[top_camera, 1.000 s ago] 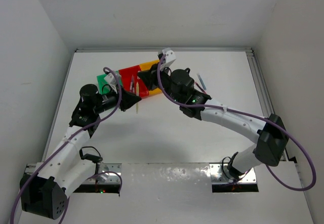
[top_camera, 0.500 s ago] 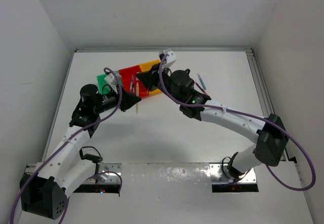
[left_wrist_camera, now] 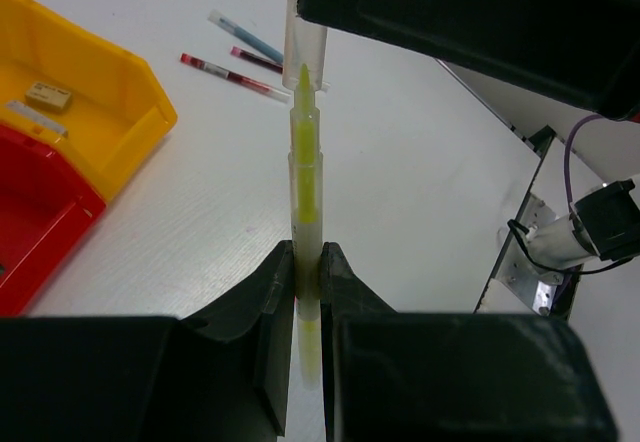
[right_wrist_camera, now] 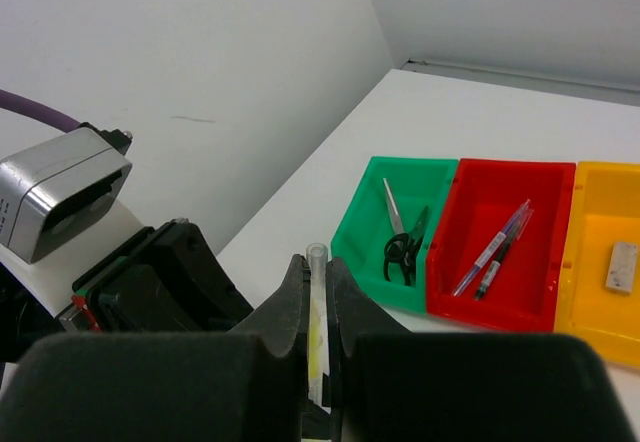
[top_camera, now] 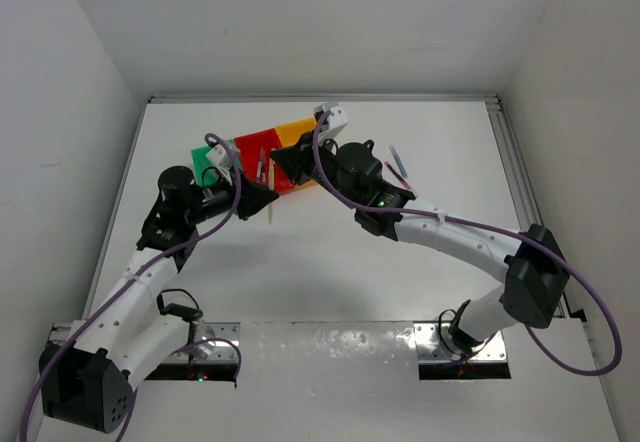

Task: Sort the stationery into containers
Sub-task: Close the pen cap on the pen.

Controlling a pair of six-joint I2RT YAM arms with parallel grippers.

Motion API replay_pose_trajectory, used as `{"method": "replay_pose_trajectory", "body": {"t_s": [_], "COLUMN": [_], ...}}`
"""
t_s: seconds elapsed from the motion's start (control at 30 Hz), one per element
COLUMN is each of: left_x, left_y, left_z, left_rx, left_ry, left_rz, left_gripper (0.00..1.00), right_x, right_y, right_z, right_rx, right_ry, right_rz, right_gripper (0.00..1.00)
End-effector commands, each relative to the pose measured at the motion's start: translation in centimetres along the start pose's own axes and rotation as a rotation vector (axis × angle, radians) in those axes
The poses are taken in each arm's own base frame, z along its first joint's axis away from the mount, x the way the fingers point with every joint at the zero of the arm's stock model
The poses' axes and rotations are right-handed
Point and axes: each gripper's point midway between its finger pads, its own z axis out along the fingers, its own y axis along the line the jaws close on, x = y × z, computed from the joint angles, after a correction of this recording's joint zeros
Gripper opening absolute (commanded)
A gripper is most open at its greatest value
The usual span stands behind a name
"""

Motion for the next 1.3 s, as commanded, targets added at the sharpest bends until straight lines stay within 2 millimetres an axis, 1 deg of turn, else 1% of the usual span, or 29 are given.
{"method": "replay_pose_trajectory", "body": {"t_s": [0.0,0.1,0.17,0.27,0.37,0.4,0.47,0.5,0.53,0.63,0.67,0.7,0.77,0.8,0.83,0.87,0.9,0.93,1.03,1.1,1.13,1.2,1.27], "left_x": [-1.9,-2.3,-2.8,-3.7,-4.7,-5.1,-5.9,-6.5,-7.0,-9.0,-9.7,-10.1,-10.8,-10.8,-10.6,-10.4,-10.1,-9.6,-9.2,-9.6,-10.0,-10.4,-10.5], "left_y": [-0.4,-0.3,0.1,0.4,0.5,0.5,0.8,0.8,1.0,1.2,1.0,0.7,-0.2,-0.6,-0.7,-0.8,-1.0,-1.0,-1.0,-0.7,-0.7,-0.4,-0.3], "left_z": [-0.2,-0.3,-0.3,-0.4,-0.3,-0.4,-0.6,-0.7,-1.0,-1.5,-1.6,-1.6,-1.6,-1.5,-1.4,-1.2,-1.1,-0.9,-0.9,-1.2,-1.4,-1.6,-1.6], "left_rx": [0.007,-0.003,-0.022,-0.034,-0.043,-0.048,-0.064,-0.067,-0.080,-0.094,-0.089,-0.071,-0.036,-0.014,-0.005,0.001,0.012,0.015,0.016,-0.002,-0.006,-0.022,-0.028], "left_ry": [-0.051,-0.063,-0.080,-0.110,-0.132,-0.141,-0.157,-0.173,-0.190,-0.252,-0.282,-0.293,-0.321,-0.318,-0.314,-0.307,-0.296,-0.282,-0.276,-0.290,-0.300,-0.312,-0.314], "left_rz": [0.060,0.063,0.068,0.088,0.129,0.147,0.169,0.191,0.202,0.234,0.252,0.266,0.284,0.286,0.284,0.277,0.273,0.260,0.258,0.266,0.277,0.291,0.303], "left_gripper": [0.00,0.00,0.00,0.00,0.00,0.00,0.00,0.00,0.00,0.00,0.00,0.00,0.00,0.00,0.00,0.00,0.00,0.00,0.00,0.00,0.00,0.00,0.00], "right_x": [-1.6,-0.6,0.6,2.6,4.4,5.3,6.0,6.8,7.0,10.0,11.5,12.7,14.3,15.2,15.5,15.4,16.0,15.7,16.4,17.1,17.7,18.3,19.1], "right_y": [1.2,1.1,0.7,0.6,0.8,0.7,0.6,0.2,0.1,-0.5,-0.5,-0.9,-1.1,-1.1,-0.4,-0.1,0.0,0.8,1.3,1.0,0.6,0.0,-0.5], "right_z": [0.0,-0.1,-0.2,-0.4,-0.5,-0.7,-1.0,-1.3,-1.5,-2.4,-2.8,-2.9,-3.1,-3.0,-2.8,-2.5,-2.2,-1.8,-1.5,-1.7,-2.1,-2.5,-3.0], "right_rx": [-0.037,-0.037,-0.030,-0.039,-0.057,-0.055,-0.056,-0.052,-0.053,-0.040,-0.038,-0.028,-0.020,-0.022,-0.037,-0.041,-0.042,-0.062,-0.079,-0.075,-0.067,-0.053,-0.042], "right_ry": [-0.054,-0.030,-0.004,0.043,0.083,0.102,0.111,0.128,0.132,0.192,0.223,0.244,0.259,0.271,0.262,0.254,0.260,0.247,0.263,0.282,0.297,0.310,0.330], "right_rz": [0.026,0.022,0.021,0.022,0.011,0.010,0.014,0.012,-0.008,-0.085,-0.104,-0.122,-0.128,-0.132,-0.135,-0.139,-0.140,-0.136,-0.129,-0.131,-0.133,-0.133,-0.133], "right_gripper": [0.00,0.00,0.00,0.00,0.00,0.00,0.00,0.00,0.00,0.00,0.00,0.00,0.00,0.00,0.00,0.00,0.00,0.00,0.00,0.00,0.00,0.00,0.00]}}
